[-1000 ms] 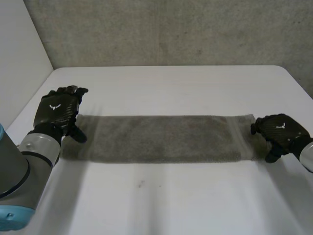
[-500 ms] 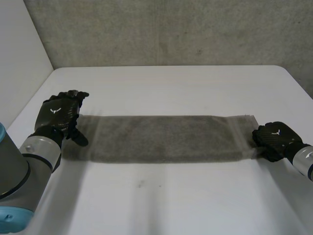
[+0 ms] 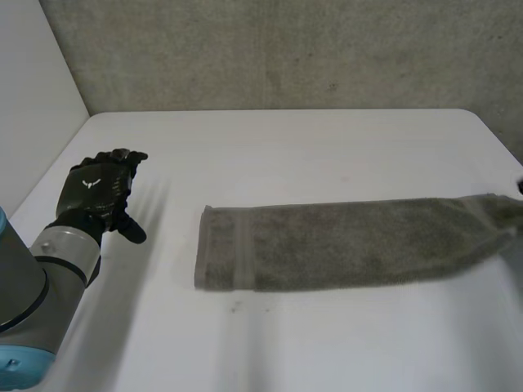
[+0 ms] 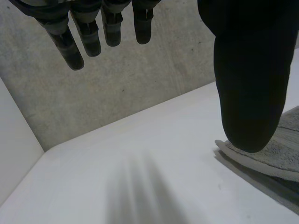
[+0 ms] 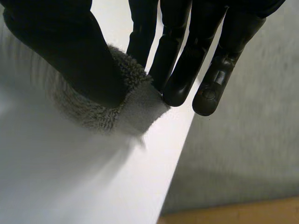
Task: Fold the towel.
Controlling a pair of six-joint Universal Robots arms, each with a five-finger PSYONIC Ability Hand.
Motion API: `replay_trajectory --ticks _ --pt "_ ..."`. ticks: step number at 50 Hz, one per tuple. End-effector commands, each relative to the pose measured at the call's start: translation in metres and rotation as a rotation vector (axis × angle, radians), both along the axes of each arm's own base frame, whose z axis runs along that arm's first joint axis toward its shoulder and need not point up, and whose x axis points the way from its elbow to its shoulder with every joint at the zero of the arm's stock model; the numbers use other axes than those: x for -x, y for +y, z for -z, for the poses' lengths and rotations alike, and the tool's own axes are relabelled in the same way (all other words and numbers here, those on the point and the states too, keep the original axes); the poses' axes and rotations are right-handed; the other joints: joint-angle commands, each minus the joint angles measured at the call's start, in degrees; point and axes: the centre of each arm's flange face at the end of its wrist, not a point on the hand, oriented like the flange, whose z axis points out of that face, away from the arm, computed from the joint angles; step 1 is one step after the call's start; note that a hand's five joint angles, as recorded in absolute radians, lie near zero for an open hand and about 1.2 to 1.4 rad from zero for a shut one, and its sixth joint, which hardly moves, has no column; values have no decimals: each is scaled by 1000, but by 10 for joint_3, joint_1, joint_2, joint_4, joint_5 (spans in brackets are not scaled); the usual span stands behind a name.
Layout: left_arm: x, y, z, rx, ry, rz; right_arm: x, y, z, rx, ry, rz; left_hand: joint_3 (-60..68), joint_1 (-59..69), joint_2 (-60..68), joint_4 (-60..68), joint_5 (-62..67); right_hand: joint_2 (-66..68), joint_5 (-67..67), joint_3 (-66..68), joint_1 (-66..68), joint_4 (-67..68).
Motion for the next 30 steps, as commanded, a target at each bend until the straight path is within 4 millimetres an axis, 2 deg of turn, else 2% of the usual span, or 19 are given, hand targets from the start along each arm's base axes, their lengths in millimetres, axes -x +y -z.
replay_trajectory --ticks 1,2,3,4,5,7,8,10,11,13,14,16,21,22,23,26,28,29,30 --pt "1 2 -5 14 4 3 -115 22 -58 140 -180 -266 4 -5 5 4 -17 126 174 120 195 114" --pt "1 2 -7 22 7 3 -146 35 -63 151 -200 -354 4 -5 5 4 -17 126 174 120 195 114" --pt "1 3 -8 25 8 3 -146 35 -63 151 -200 -354 4 -5 5 4 -17 126 174 120 195 114" --pt "1 3 -8 25 8 3 -180 52 -65 157 -218 -453 4 -5 5 4 -17 126 174 120 195 114" --pt "1 2 -10 30 9 3 -181 52 -65 157 -218 -454 4 -5 5 4 -17 126 174 120 195 114" --pt "0 2 -10 32 10 2 -244 92 -53 127 -248 -648 4 -5 5 4 -17 126 174 120 195 114" --pt "1 2 -11 33 10 2 -245 93 -53 127 -248 -649 4 -5 5 4 -17 126 174 120 195 114" --pt "1 3 -11 36 11 3 -288 131 -31 64 -257 -790 4 -5 5 4 -17 126 174 120 195 114" --pt "2 3 -11 36 11 8 -289 131 -31 63 -257 -791 4 -5 5 4 -17 126 174 120 195 114" --pt "3 4 -12 38 12 11 -318 161 -2 -25 -267 -884 4 -5 5 4 -17 126 174 120 195 114" --pt "3 4 -12 38 12 13 -318 162 -2 -26 -267 -884 4 -5 5 4 -17 126 174 120 195 114" --pt "5 3 -11 35 11 16 -334 181 26 -115 -279 -927 4 -5 5 4 -17 126 174 120 195 114" --pt "10 4 -9 32 8 36 -339 189 44 -177 -284 -930 4 -5 5 4 -17 93 141 87 162 81" --pt "13 4 -8 34 9 50 -338 189 45 -192 -296 -915 4 -5 5 4 -17 -259 -210 -265 -189 -270" --pt "13 4 -8 34 9 50 -336 188 41 -197 -314 -902 4 -5 5 4 -17 -550 -502 -556 -481 -562" --pt "24 4 -7 35 11 80 -334 187 31 -198 -349 -886 5 -5 5 4 -17 -574 -526 -580 -505 -586" --pt "36 2 -8 45 14 111 -313 161 6 -205 -470 -778 6 -3 7 6 -15 -574 -526 -580 -505 -586" --pt "36 2 -8 45 14 111 -313 160 6 -205 -471 -778 6 -3 7 6 -15 -574 -526 -580 -505 -586" --pt "44 3 -9 53 18 132 -294 143 -2 -220 -537 -702 10 0 10 9 -12 -574 -526 -580 -505 -586"
